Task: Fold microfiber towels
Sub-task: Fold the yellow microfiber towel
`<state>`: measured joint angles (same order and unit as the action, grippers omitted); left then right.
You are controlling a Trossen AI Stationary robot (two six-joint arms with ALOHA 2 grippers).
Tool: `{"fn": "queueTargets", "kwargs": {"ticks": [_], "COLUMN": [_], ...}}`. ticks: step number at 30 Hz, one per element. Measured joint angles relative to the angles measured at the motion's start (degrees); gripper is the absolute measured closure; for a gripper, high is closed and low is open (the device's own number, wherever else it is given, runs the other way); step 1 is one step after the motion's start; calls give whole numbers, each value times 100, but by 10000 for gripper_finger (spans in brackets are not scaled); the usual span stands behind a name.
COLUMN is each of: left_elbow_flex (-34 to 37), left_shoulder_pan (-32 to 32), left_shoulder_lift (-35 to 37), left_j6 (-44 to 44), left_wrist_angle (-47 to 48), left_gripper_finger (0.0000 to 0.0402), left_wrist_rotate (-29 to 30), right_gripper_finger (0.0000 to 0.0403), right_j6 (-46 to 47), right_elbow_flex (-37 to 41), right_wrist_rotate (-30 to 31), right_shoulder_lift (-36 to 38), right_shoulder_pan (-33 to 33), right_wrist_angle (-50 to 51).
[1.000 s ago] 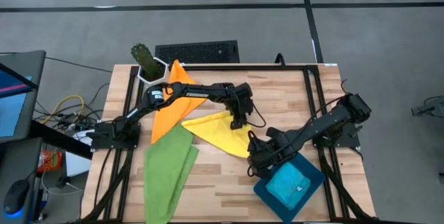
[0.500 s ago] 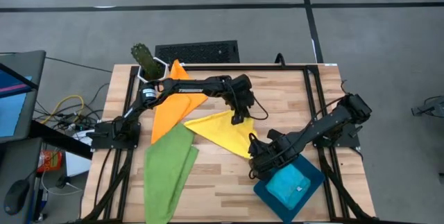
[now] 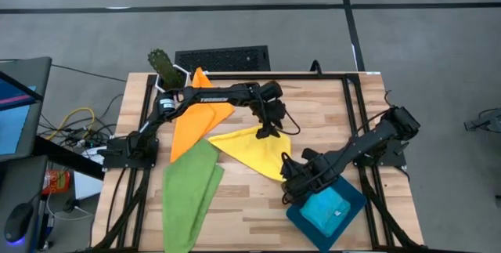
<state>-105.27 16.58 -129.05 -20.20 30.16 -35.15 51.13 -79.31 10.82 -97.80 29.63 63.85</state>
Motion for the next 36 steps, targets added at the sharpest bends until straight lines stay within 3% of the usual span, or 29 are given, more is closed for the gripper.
{"fn": "queueTargets", "kwargs": {"ticks": [6,9,11,23,27,36], "left_elbow_flex": [7,9,-15,17,4,4], "left_shoulder_pan": [-317,-420,-461,-437,-466,-417], "left_shoulder_lift": [-216,-274,-397,-785,-811,-576], "left_j6": [-945,-974,-932,-849,-864,-547], "left_wrist_angle": [-263,-530,-911,-935,-811,-913], "left_gripper_finger": [144,142,142,150,193,343], "left_wrist_rotate": [456,479,885,1451,1474,1507], "right_gripper_finger": [386,383,379,384,379,385], "right_j6": [142,144,146,151,151,127], "right_elbow_flex": [0,0,0,0,0,0], "right_wrist_rotate": [-23,-23,-26,-34,-35,-25], "right_shoulder_lift": [0,0,0,0,0,0], "right_shoulder_pan": [1,1,1,-1,-1,-1], "right_wrist_angle": [-28,-40,-67,-292,-291,-288]}}
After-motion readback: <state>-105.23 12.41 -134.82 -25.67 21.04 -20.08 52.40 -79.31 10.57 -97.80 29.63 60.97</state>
